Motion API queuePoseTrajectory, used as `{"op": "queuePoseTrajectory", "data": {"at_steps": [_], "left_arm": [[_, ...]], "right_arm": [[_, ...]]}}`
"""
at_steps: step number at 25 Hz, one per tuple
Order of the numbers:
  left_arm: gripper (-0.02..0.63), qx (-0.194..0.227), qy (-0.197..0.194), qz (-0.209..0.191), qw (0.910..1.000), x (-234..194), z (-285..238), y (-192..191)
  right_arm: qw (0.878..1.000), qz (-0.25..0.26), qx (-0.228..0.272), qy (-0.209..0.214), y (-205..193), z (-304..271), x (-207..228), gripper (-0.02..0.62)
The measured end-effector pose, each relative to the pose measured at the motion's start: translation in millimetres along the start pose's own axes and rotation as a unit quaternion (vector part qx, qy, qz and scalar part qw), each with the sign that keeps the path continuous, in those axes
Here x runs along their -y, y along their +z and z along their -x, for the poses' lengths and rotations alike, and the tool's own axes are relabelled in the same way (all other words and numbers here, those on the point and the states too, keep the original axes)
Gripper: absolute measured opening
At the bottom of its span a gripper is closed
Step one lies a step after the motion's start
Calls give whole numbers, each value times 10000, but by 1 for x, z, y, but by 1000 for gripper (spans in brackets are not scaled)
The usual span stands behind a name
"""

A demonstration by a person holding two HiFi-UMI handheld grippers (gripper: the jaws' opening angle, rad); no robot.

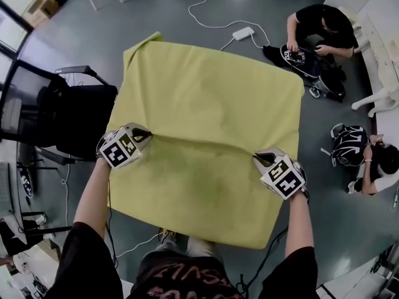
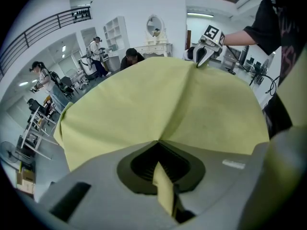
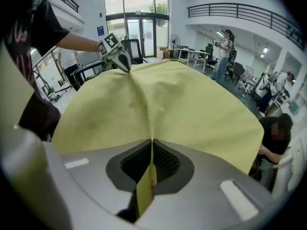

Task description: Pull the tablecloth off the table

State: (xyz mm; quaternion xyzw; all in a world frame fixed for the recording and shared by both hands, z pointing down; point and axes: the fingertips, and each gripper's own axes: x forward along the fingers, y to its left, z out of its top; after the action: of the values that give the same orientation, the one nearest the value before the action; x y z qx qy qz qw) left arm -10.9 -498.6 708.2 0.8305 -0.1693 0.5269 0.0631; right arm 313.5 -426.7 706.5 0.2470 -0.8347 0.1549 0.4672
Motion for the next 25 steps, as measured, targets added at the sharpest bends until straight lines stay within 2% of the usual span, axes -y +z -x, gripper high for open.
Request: {"op": "queuePoseTrajectory", "data": {"at_steps": [13, 19, 25], "left_arm": [[8, 431, 63, -249, 9987, 61, 62, -42], [8, 742, 41, -245, 9969, 95, 101, -70], [8, 1023, -8, -451, 9937, 124, 137, -95]], "right_arm": [[9987, -11, -86, -494, 6, 40, -102, 15], [9954, -47, -60, -953, 16, 65, -162, 15], [9900, -337, 86, -1370, 28, 85, -229, 15]]}}
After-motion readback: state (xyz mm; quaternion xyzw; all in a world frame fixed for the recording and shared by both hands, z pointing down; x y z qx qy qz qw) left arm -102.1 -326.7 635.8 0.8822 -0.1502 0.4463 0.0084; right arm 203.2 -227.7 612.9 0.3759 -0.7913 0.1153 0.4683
